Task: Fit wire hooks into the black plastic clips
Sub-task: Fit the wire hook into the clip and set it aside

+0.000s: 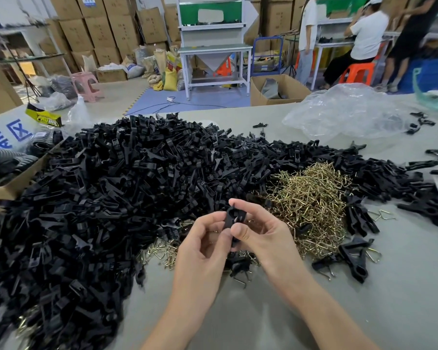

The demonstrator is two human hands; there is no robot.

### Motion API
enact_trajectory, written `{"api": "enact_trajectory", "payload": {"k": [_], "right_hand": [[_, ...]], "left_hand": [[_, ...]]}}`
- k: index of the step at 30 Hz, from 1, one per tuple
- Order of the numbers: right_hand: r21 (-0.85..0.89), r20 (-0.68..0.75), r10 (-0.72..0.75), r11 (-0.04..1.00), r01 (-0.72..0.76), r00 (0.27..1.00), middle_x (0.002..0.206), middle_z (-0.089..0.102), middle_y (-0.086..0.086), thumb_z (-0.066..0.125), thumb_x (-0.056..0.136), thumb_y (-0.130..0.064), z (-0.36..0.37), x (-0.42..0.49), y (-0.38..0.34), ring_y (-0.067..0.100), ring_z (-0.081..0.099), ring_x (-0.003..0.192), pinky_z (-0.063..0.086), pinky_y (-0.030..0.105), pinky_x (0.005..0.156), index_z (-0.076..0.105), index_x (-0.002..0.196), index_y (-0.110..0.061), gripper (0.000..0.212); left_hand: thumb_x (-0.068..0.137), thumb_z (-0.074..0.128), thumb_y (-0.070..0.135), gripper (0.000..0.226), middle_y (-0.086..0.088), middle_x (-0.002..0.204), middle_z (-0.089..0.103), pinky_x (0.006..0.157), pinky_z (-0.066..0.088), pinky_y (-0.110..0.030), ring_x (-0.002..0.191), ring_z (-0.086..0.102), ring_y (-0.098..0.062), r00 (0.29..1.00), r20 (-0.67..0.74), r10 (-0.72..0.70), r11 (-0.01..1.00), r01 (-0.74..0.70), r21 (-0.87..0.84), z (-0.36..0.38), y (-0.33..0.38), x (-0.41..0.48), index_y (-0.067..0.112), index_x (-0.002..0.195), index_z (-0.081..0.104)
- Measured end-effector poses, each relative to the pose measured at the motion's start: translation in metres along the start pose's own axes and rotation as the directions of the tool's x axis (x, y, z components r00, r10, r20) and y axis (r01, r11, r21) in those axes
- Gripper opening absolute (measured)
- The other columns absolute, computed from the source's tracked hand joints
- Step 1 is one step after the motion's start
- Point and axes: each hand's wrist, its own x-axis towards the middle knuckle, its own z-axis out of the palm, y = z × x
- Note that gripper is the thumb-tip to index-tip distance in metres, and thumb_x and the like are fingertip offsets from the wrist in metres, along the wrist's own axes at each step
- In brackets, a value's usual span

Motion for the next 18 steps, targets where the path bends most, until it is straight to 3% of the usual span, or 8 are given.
{"api": "enact_trajectory", "payload": {"k": [4,8,12,15,18], "right_hand": [[0.048,0.022,0.035,0.998,-0.036,0.999,0.104,0.077,0.004,0.074,0.079,-0.018,0.002,-0.003,0.002,0.018,0.073,0.099,0.06,0.027,0.078,0.071,0.123,-0.028,0.045],[0.063,0.09,0.097,0.993,-0.103,0.991,0.127,0.068,0.009,0.052,0.099,0.005,0.005,-0.006,0.004,0.017,0.066,0.119,0.057,0.029,0.091,0.062,0.135,-0.027,0.049],[0.053,0.067,0.075,0.995,-0.079,0.995,0.113,0.073,0.011,0.058,0.096,0.006,0.004,-0.004,0.004,0.02,0.07,0.111,0.059,0.028,0.087,0.058,0.136,-0.031,0.055],[0.096,0.001,0.059,0.994,-0.058,0.998,0.112,0.076,0.006,0.061,0.093,0.005,0.0,0.0,0.004,0.018,0.072,0.104,0.059,0.026,0.082,0.058,0.134,-0.022,0.049],[0.044,-0.053,0.014,0.999,-0.012,0.998,0.11,0.076,0.003,0.063,0.092,0.002,-0.005,0.002,0.003,0.015,0.07,0.104,0.057,0.024,0.082,0.066,0.125,-0.018,0.039]], "left_hand": [[0.094,0.065,0.016,0.03,0.014,0.1,0.072,0.077,0.052,-0.014,0.092,0.07,-0.008,0.993,-0.044,0.107,0.982,-0.099,0.163,-0.001,-0.002,-0.001,0.043,0.104,0.068],[0.095,0.061,0.01,0.037,0.02,0.105,0.07,0.083,0.048,-0.011,0.102,0.066,-0.002,0.986,-0.097,0.133,0.964,-0.106,0.243,-0.007,-0.002,0.005,0.046,0.103,0.067],[0.096,0.061,0.02,0.029,0.018,0.102,0.066,0.074,0.048,-0.009,0.094,0.065,-0.005,0.968,-0.09,0.235,0.917,-0.19,0.351,-0.009,-0.001,0.004,0.046,0.108,0.066],[0.093,0.055,0.04,0.022,0.014,0.097,0.062,0.066,0.046,-0.013,0.082,0.063,-0.013,0.953,-0.114,0.281,0.897,-0.218,0.386,-0.01,0.001,0.005,0.038,0.11,0.068],[0.09,0.064,0.034,0.004,0.012,0.097,0.061,0.067,0.047,-0.016,0.083,0.061,-0.015,0.945,-0.159,0.285,0.907,-0.213,0.363,-0.013,0.004,0.005,0.038,0.093,0.064]]}}
